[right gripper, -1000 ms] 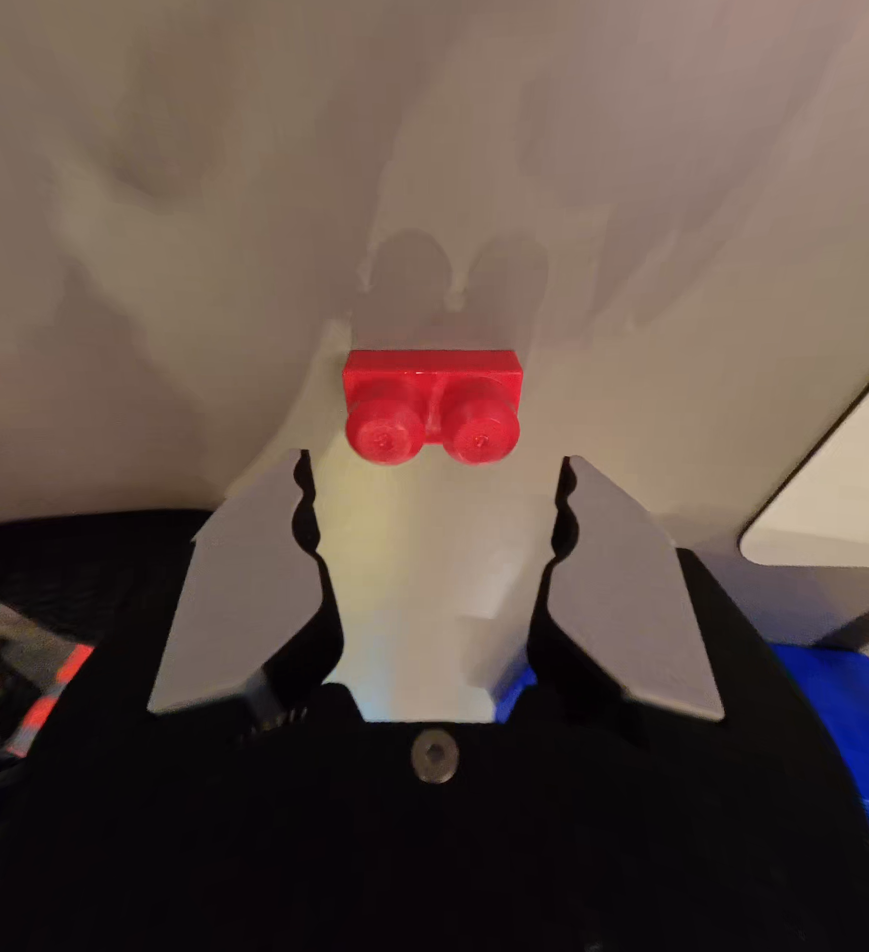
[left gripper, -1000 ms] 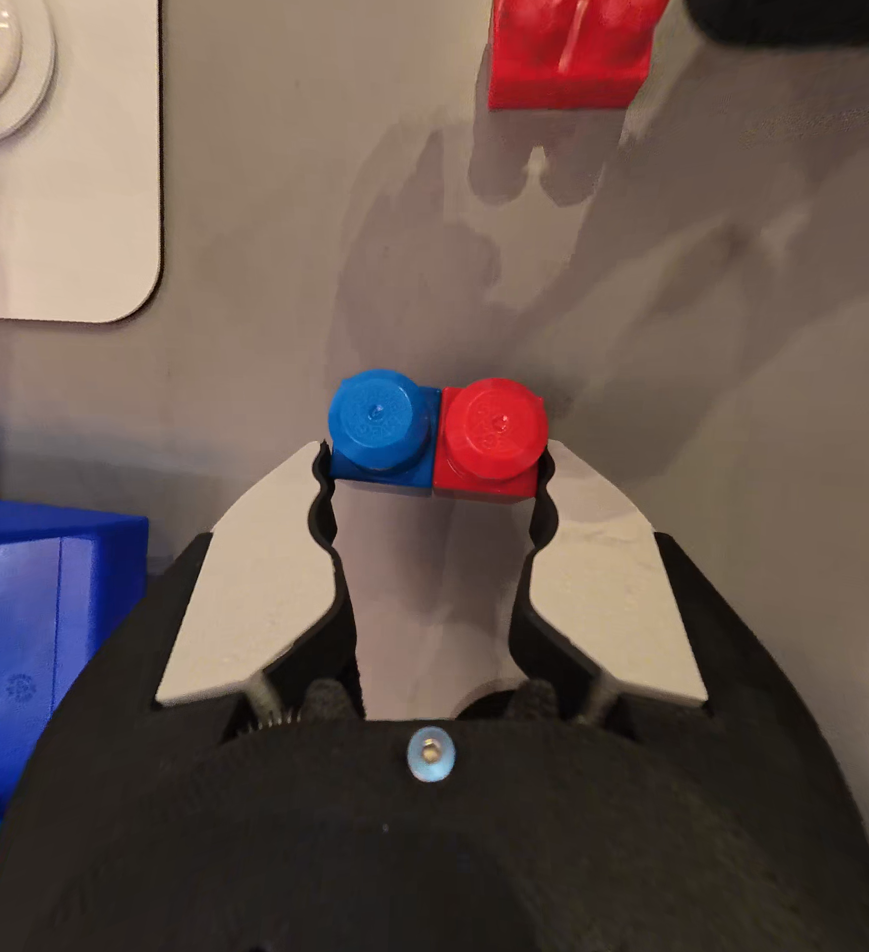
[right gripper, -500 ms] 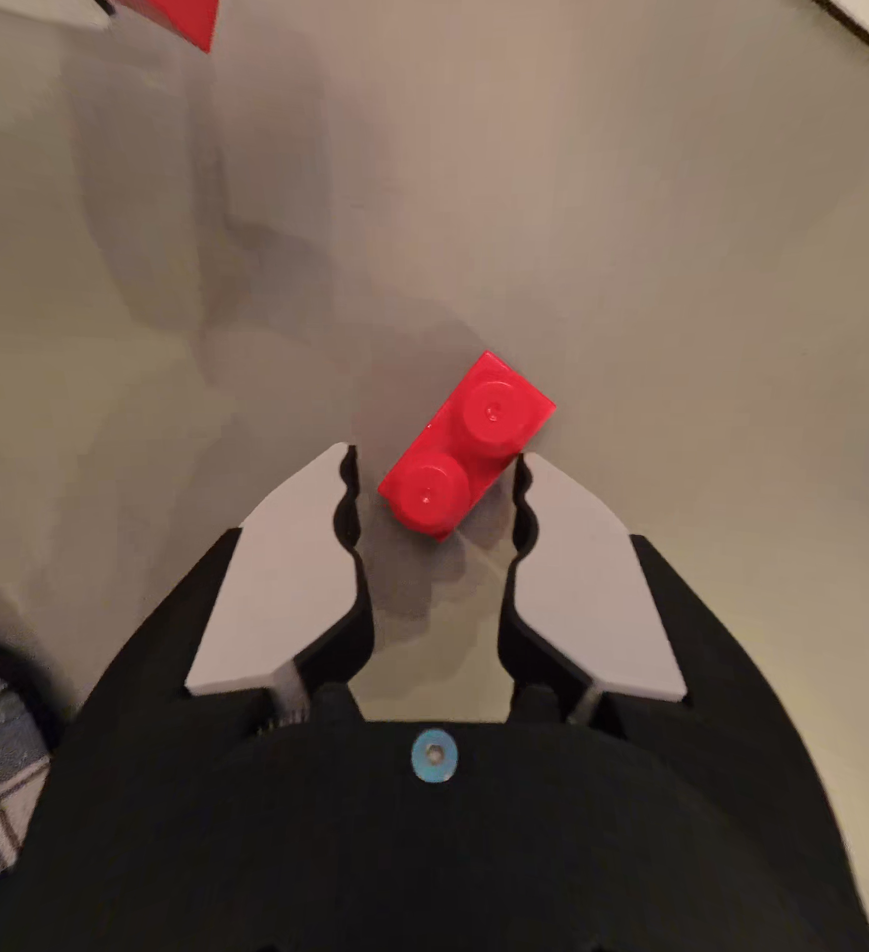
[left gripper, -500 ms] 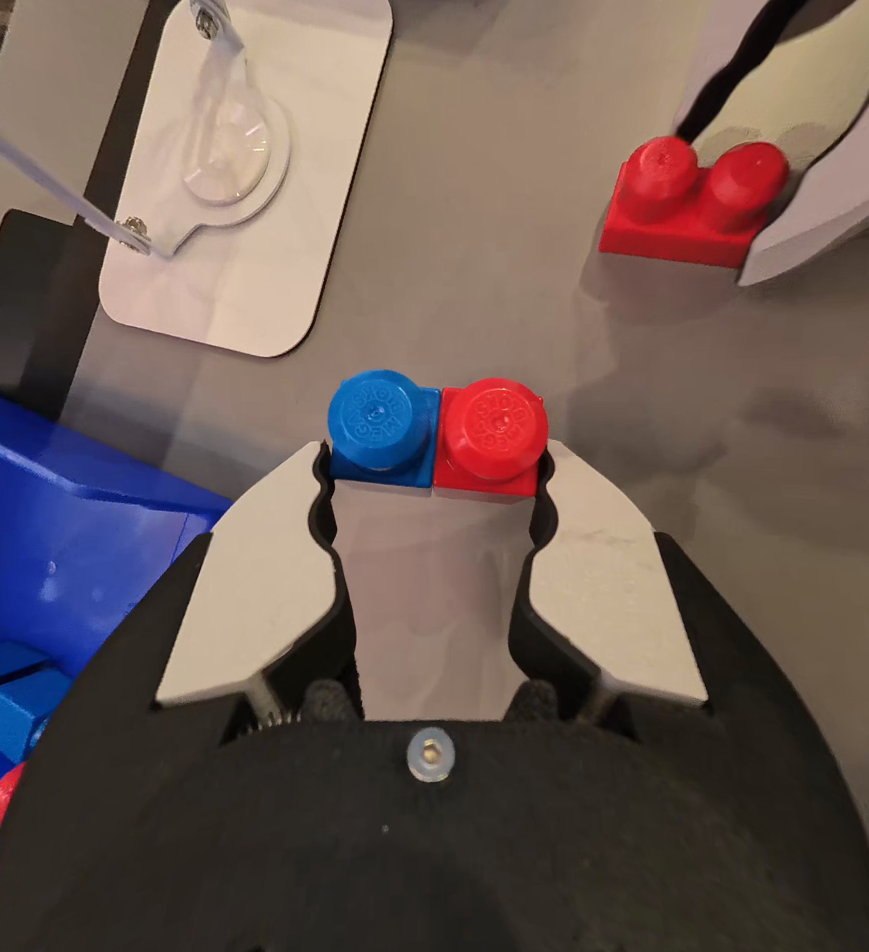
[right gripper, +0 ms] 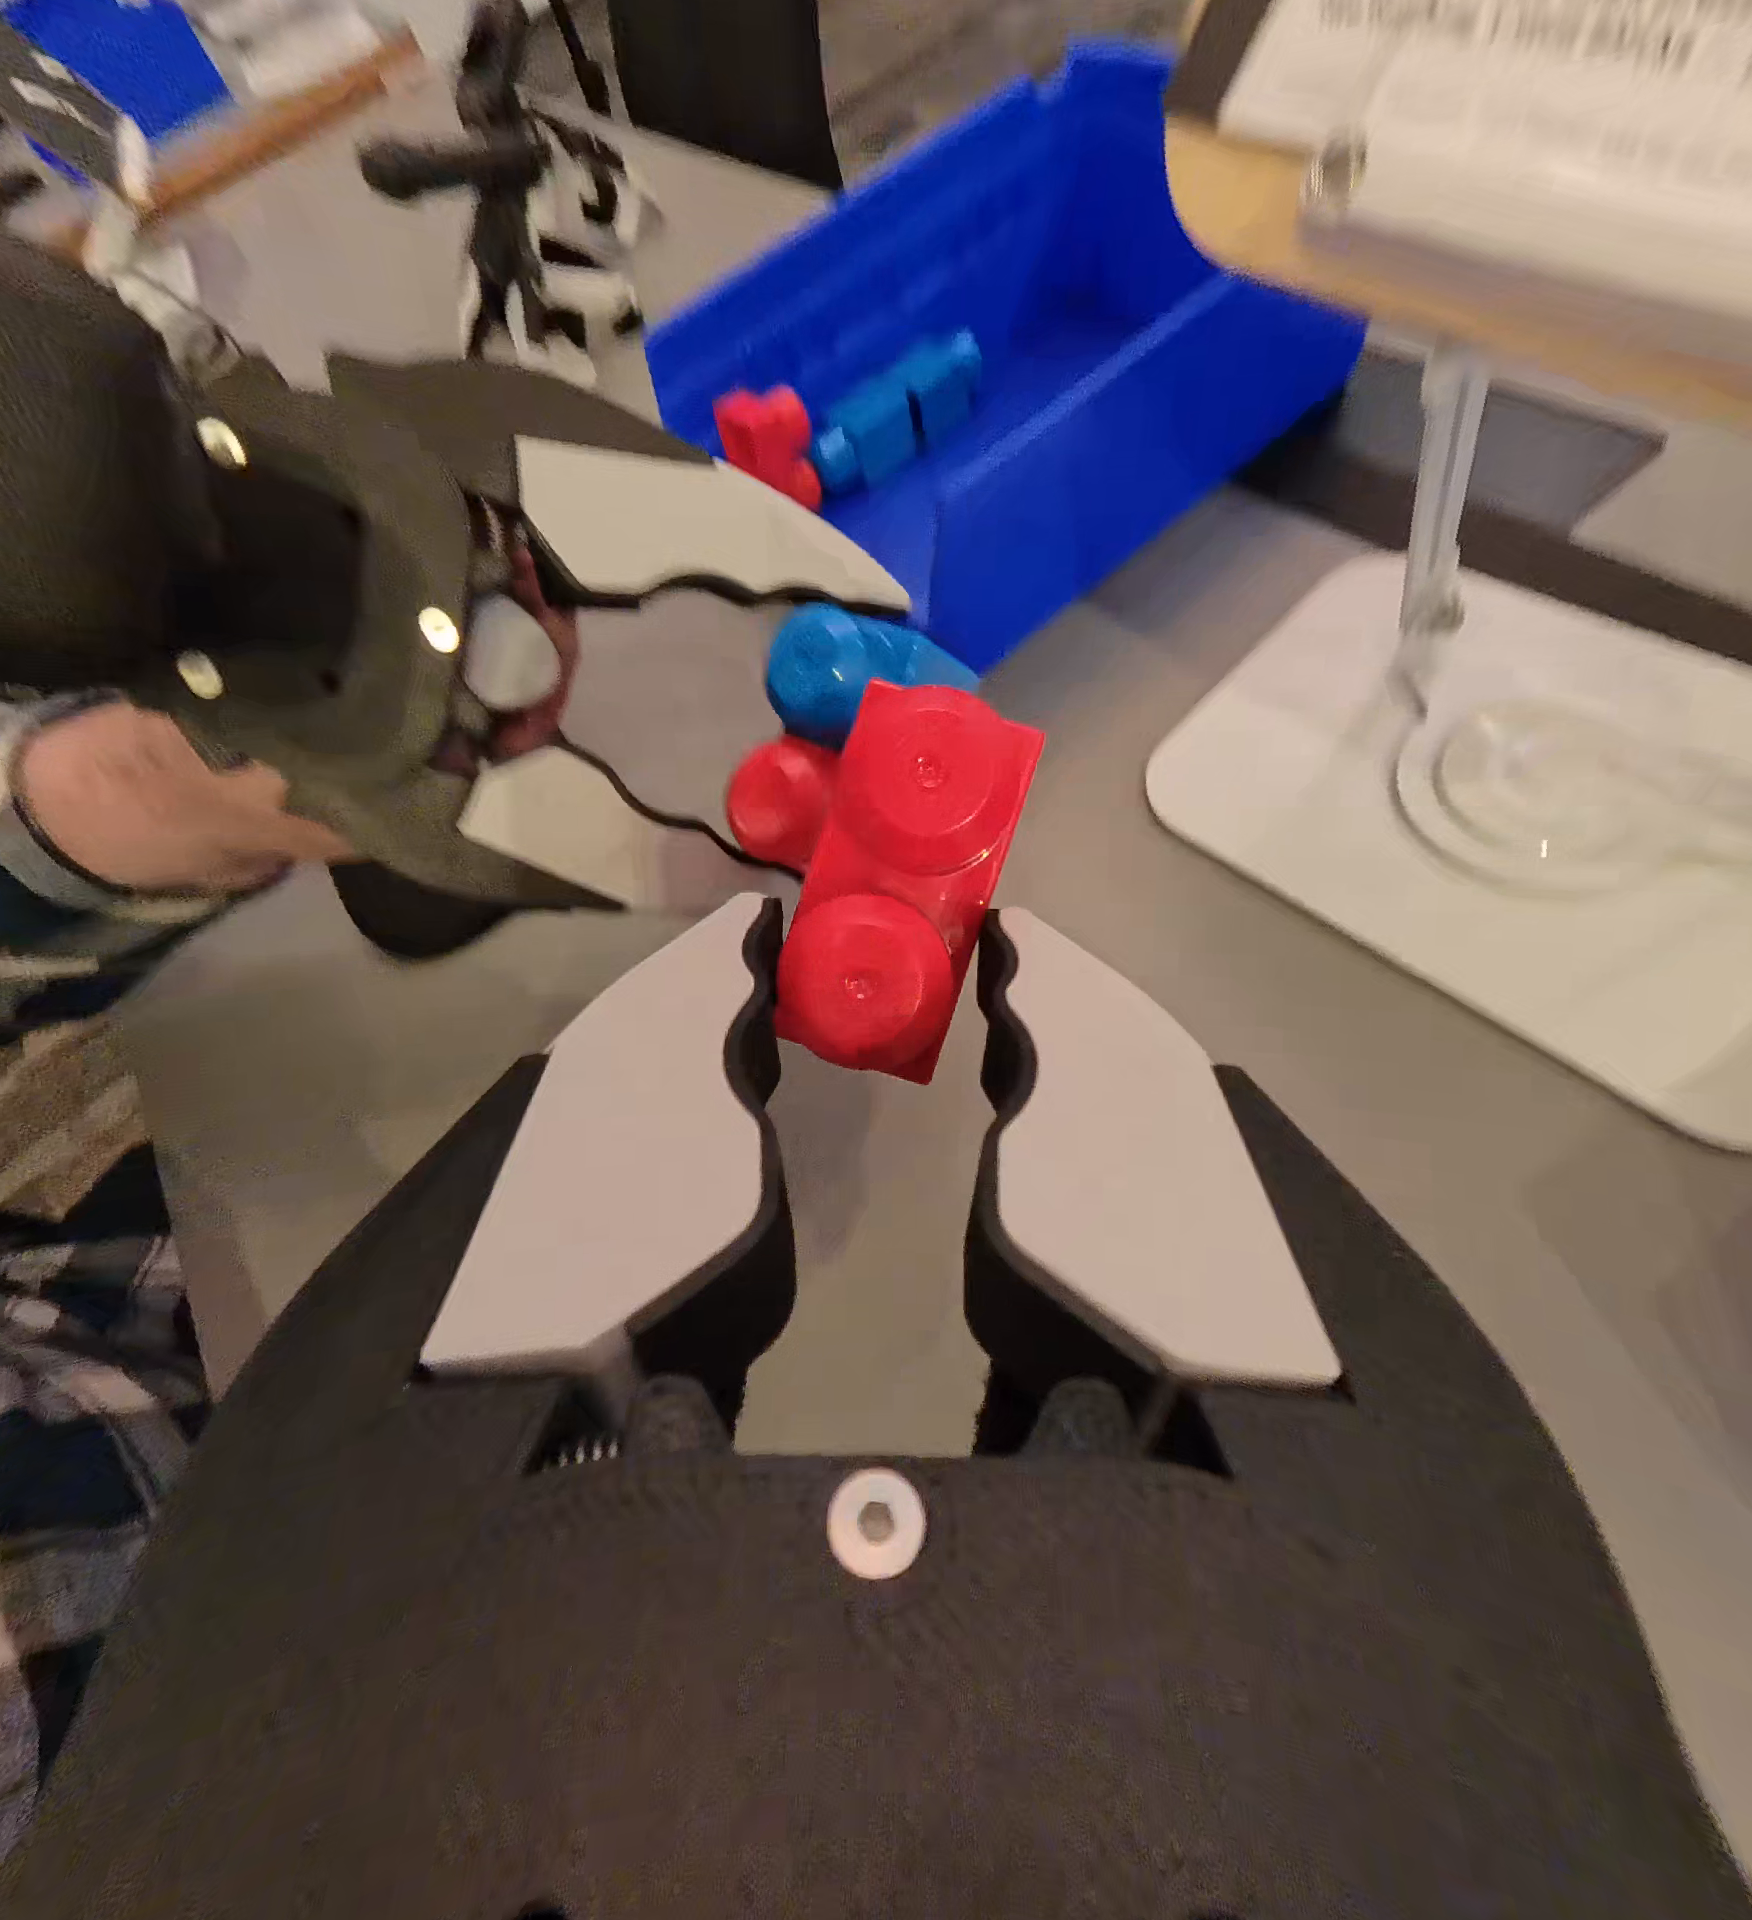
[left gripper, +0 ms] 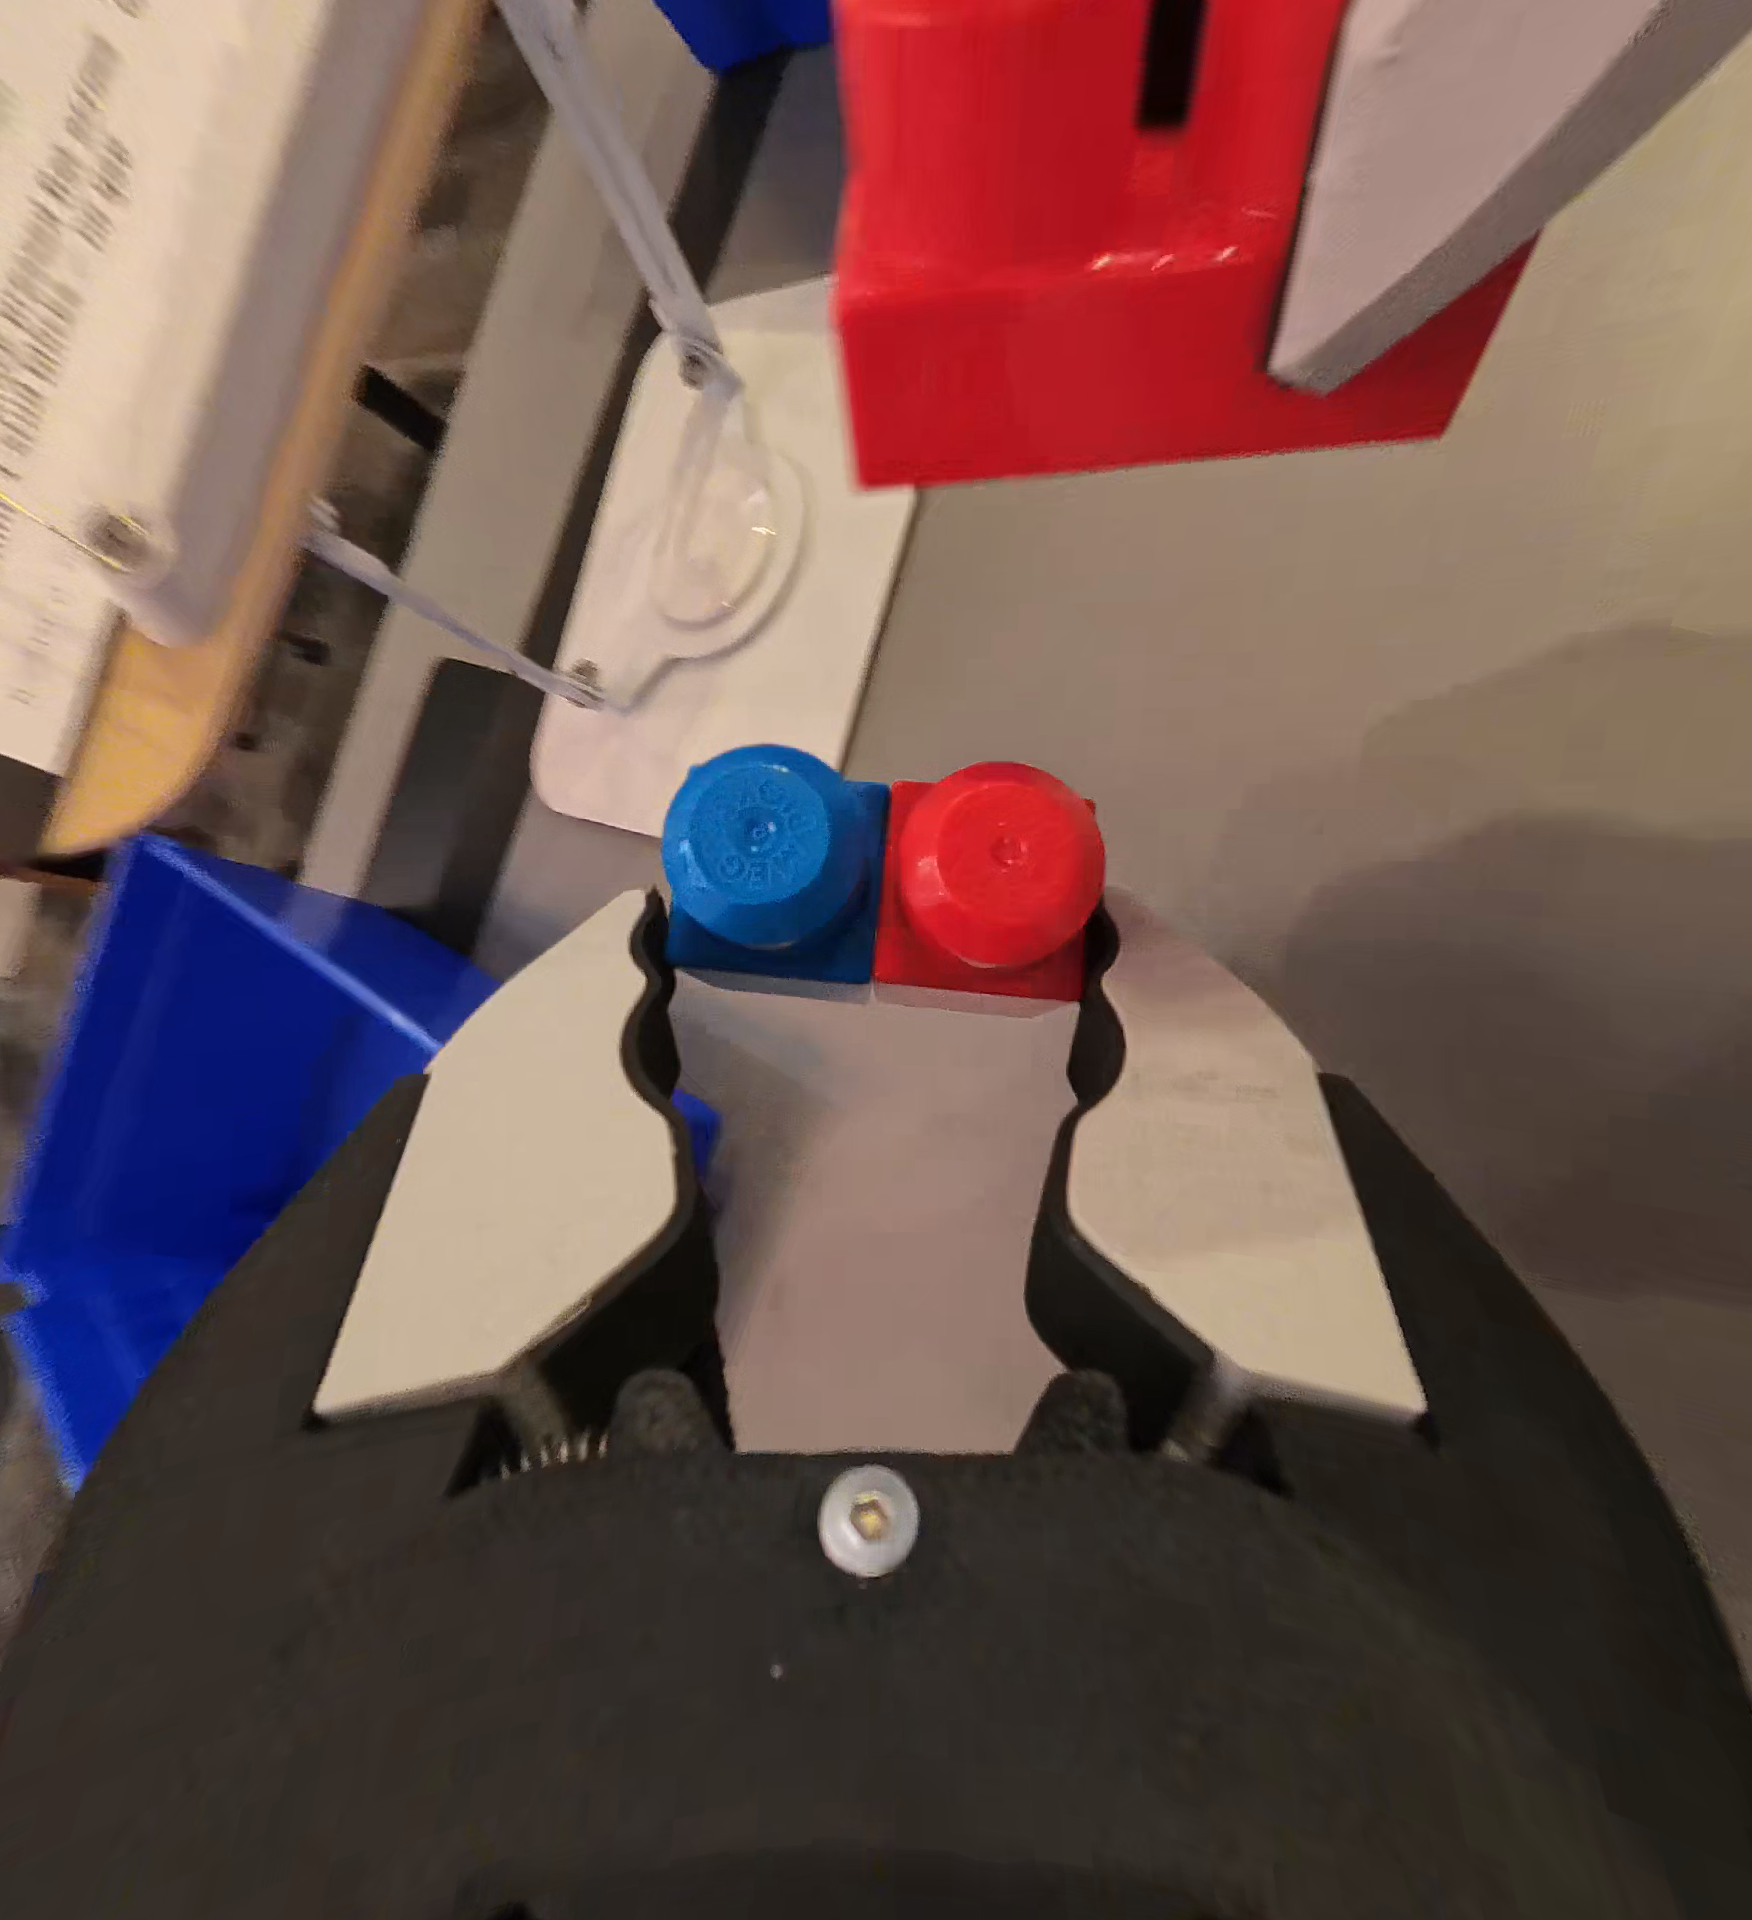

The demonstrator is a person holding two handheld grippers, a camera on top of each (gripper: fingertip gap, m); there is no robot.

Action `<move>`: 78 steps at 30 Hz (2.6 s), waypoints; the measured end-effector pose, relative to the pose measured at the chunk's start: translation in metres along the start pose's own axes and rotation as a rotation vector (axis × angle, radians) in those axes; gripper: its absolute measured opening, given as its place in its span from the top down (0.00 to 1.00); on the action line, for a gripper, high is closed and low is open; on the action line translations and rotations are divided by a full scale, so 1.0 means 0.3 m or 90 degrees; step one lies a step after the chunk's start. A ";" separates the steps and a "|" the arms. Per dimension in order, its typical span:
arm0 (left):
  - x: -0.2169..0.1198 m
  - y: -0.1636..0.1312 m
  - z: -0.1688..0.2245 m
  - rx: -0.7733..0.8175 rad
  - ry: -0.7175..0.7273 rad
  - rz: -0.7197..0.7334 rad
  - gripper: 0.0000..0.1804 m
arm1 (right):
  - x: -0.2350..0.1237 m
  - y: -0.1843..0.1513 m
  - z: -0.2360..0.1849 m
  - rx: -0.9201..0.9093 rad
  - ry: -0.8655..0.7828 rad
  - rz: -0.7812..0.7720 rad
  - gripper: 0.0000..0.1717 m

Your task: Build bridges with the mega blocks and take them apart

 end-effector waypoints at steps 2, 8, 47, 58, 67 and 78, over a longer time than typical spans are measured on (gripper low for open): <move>-0.006 0.036 -0.005 0.032 0.063 0.011 0.59 | 0.006 0.031 -0.023 -0.014 -0.009 0.051 0.79; -0.013 0.116 -0.010 0.088 0.145 0.022 0.59 | 0.032 0.055 -0.060 -0.025 -0.025 0.119 0.79; 0.008 0.242 -0.017 0.156 0.203 0.019 0.59 | -0.037 0.081 0.004 -0.019 -0.082 0.168 0.77; -0.010 0.267 -0.014 0.163 0.221 0.030 0.59 | -0.050 0.075 -0.013 -0.026 -0.113 0.217 0.82; -0.001 0.260 -0.014 0.171 0.234 0.016 0.59 | -0.034 0.071 -0.006 -0.019 -0.109 0.218 0.82; -0.060 0.233 -0.100 -0.084 -0.166 0.208 0.59 | -0.234 0.163 -0.001 -0.372 -0.008 0.193 0.40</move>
Point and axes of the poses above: each gripper's, where its closed fingertips meet, x out along the fingers, y out of its top, z = x × y across the jaws, the point moved 9 cm from there along -x, back along the fingers, and after that the axes turned 2 degrees about -y, right-handed, at the moved point
